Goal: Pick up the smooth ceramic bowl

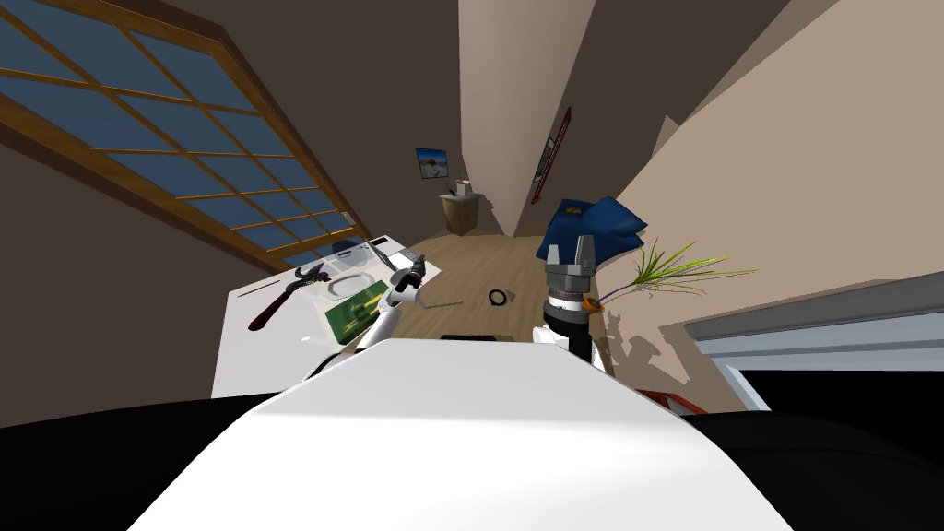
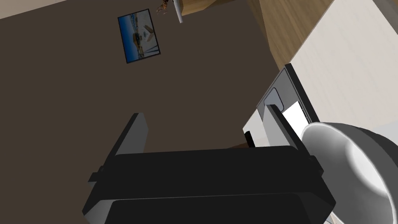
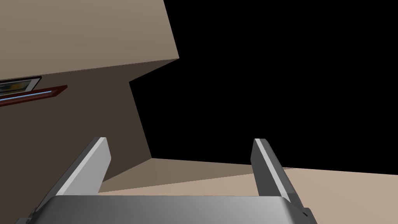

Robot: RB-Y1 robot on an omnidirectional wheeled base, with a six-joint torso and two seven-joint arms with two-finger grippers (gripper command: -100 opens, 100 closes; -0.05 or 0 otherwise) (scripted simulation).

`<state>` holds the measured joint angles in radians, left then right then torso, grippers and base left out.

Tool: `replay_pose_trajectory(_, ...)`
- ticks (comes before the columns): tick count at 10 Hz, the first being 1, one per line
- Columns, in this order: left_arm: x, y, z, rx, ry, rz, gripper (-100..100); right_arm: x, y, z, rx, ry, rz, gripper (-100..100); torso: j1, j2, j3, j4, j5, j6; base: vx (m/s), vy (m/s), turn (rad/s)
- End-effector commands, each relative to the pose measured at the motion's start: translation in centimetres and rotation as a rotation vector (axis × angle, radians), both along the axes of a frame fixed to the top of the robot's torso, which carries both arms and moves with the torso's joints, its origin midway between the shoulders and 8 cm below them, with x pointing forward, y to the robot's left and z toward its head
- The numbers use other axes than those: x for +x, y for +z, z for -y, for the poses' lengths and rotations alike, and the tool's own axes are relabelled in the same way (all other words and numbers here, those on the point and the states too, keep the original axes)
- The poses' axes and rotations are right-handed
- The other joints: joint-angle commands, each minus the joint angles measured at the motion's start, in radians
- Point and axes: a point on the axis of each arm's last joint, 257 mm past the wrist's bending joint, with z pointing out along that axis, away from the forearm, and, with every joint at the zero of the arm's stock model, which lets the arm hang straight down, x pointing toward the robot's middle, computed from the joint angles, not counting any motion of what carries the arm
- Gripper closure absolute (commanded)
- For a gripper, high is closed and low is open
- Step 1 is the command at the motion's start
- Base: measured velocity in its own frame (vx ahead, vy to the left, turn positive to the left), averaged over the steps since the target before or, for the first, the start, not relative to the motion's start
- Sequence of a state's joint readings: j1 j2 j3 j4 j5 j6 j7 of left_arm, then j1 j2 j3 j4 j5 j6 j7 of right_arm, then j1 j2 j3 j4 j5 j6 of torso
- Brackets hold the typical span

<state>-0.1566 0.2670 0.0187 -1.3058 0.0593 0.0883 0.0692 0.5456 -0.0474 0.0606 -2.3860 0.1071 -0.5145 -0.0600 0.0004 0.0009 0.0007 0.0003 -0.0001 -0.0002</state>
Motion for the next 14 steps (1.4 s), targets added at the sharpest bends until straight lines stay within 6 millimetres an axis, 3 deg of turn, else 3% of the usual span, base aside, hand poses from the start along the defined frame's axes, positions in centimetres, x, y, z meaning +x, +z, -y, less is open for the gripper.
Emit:
replay_pose_trajectory(1,-0.1,-2.3,-0.7,-0.003,0.019,-0.07,-100,0.0,0.0,0.0,0.0,0.0,0.0,0,0.0,0.0,0.0,0.0,0.0,0.0,-0.019,0.001,-0.014)
replay_pose_trajectory(2,0.8,-2.3,-1.1,-0.008,0.03,-0.093,-100,0.0,0.0,0.0,0.0,0.0,0.0,0,0.0,0.0,0.0,0.0,0.0,0.0,-0.021,0.003,-0.026)
replay_pose_trajectory(3,0.3,-4.1,-1.6,-0.008,0.041,-0.137,-100,0.0,0.0,0.0,0.0,0.0,0.0,0,0.0,0.0,0.0,0.0,0.0,0.0,-0.019,0.003,-0.015)
replay_pose_trajectory(7,1.3,-5.5,-2.8,-0.023,0.076,-0.229,-100,0.0,0.0,0.0,0.0,0.0,0.0,0,0.0,0.0,0.0,0.0,0.0,0.0,-0.015,0.004,-0.014)
replay_pose_trajectory(10,0.5,-8.7,-4.1,-0.033,0.111,-0.329,-100,0.0,0.0,0.0,0.0,0.0,0.0,0,0.001,0.0,0.0,0.0,0.0,0.0,-0.016,0.009,-0.017)
replay_pose_trajectory(14,0.0,-11.2,-5.6,-0.056,0.158,-0.447,-100,0.0,0.0,0.0,0.0,0.0,0.0,0,0.001,0.0,0.0,0.0,0.0,0.0,-0.012,0.016,-0.016)
